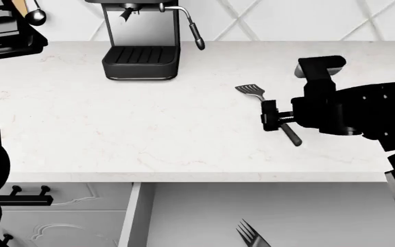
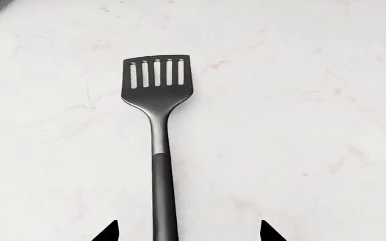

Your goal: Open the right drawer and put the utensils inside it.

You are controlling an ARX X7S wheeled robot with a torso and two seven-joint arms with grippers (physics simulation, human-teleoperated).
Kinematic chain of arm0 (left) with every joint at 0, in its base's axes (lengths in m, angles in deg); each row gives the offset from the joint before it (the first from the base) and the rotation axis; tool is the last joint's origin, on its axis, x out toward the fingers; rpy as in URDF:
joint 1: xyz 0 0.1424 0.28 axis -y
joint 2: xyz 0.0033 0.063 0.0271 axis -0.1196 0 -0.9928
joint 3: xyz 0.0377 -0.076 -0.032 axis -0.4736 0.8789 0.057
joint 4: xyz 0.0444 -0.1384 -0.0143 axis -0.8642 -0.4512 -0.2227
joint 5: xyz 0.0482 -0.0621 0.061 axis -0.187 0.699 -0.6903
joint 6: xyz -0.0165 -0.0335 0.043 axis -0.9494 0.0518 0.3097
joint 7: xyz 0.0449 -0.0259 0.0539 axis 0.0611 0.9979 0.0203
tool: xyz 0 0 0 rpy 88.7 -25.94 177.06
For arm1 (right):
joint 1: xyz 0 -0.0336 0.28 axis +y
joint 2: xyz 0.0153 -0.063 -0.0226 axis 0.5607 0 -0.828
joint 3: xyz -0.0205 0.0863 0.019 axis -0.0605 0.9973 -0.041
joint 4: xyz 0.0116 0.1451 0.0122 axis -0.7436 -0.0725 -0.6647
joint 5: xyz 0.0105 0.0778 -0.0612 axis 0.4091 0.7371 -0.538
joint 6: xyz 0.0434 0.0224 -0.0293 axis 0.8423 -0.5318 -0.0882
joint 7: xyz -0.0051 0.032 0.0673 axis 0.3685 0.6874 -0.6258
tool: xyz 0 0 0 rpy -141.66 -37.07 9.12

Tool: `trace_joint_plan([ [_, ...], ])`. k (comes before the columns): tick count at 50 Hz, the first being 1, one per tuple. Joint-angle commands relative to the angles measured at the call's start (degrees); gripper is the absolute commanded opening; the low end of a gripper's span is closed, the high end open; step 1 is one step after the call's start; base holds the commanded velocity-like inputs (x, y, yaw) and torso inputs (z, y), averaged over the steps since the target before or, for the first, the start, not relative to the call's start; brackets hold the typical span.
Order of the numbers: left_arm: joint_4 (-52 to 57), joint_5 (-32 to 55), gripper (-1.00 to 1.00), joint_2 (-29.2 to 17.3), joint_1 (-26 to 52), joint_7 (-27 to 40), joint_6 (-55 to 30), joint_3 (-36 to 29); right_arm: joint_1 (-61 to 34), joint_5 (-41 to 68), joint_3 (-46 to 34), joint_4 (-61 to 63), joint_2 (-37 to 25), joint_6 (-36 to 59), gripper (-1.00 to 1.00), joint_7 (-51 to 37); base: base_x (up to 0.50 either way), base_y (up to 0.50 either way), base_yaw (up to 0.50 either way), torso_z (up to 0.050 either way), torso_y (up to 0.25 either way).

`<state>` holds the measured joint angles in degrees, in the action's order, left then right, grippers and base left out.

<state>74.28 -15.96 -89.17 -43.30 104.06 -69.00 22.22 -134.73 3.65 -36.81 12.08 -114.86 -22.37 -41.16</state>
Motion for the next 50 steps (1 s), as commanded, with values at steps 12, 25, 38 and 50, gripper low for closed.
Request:
trace_joint_plan([
  [12, -0.1, 0.2, 1.00, -0.2, -0.3, 0.1, 0.3, 0.1, 3.0, -4.8, -10.6, 1.7, -0.4, 5.3, 1.00, 4.8, 0.00, 0.00, 0.00, 0.000, 0.000],
  [25, -0.1, 0.3, 1.00, -0.4, 0.0, 0.3, 0.2, -0.1, 3.6, -5.6, -12.6, 4.0, -1.6, 5.0, -1.00, 6.7, 0.00, 0.00, 0.00, -0.002, 0.000],
  [38, -0.2, 0.2, 1.00, -0.3, -0.3, 0.3, 0.6, -0.3, 4.7, -2.8, -10.7, 7.6, -3.8, 3.8, -1.00, 8.8, 0.00, 0.00, 0.00, -0.001, 0.000],
  [50, 0.1, 0.7, 1.00, -0.6, 0.2, 0.6, 0.0, -0.2, 4.2, 0.5, -7.8, 11.7, -6.1, 4.2, -1.00, 8.8, 0.00, 0.00, 0.00, -0.002, 0.000],
])
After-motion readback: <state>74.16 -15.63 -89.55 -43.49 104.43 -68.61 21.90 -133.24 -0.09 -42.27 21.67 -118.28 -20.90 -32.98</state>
